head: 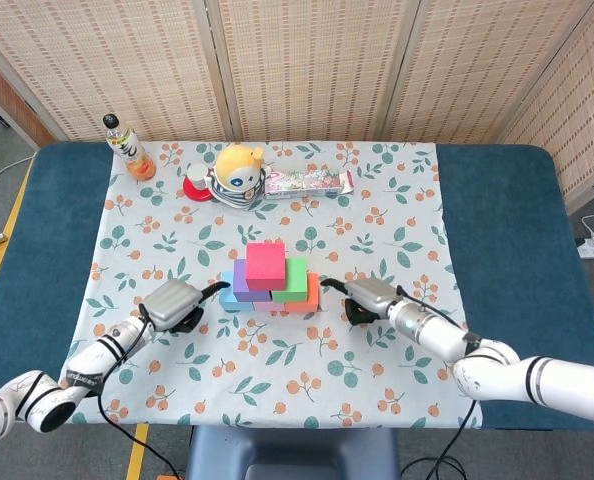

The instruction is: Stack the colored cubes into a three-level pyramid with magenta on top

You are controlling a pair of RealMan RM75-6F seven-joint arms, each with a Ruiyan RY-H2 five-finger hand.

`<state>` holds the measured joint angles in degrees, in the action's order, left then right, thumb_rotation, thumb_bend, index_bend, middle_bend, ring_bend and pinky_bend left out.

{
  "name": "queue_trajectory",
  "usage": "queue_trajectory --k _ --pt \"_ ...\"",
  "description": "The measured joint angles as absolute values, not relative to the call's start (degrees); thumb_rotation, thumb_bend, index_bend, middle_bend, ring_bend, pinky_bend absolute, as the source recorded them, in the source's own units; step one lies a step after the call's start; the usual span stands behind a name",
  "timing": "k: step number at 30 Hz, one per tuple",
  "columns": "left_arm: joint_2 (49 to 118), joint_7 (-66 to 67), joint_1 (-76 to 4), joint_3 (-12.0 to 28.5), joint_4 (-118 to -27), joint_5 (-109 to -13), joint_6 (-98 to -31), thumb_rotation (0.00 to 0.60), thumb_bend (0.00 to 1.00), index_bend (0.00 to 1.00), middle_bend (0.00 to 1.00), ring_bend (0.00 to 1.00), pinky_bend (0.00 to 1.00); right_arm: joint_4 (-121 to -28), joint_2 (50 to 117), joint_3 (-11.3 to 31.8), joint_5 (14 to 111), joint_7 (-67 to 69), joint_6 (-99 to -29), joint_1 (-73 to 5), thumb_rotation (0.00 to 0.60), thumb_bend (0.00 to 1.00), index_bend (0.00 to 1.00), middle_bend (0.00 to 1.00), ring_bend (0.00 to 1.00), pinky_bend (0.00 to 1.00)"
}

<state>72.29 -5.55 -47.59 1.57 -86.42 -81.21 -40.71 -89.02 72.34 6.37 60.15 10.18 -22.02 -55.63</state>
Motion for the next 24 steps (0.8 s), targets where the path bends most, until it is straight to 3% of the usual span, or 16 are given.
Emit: queue_trajectory --k 24 --pt "72.7 -4.3 -48.1 1.7 -86.1 -79.5 -39.7 0.6 0.74 0.08 0.88 0.94 0.96 -89.0 73.1 6.1 59.5 9.6 -22.6 -56.6 0.55 1.0 0.06 0.97 1.0 1.0"
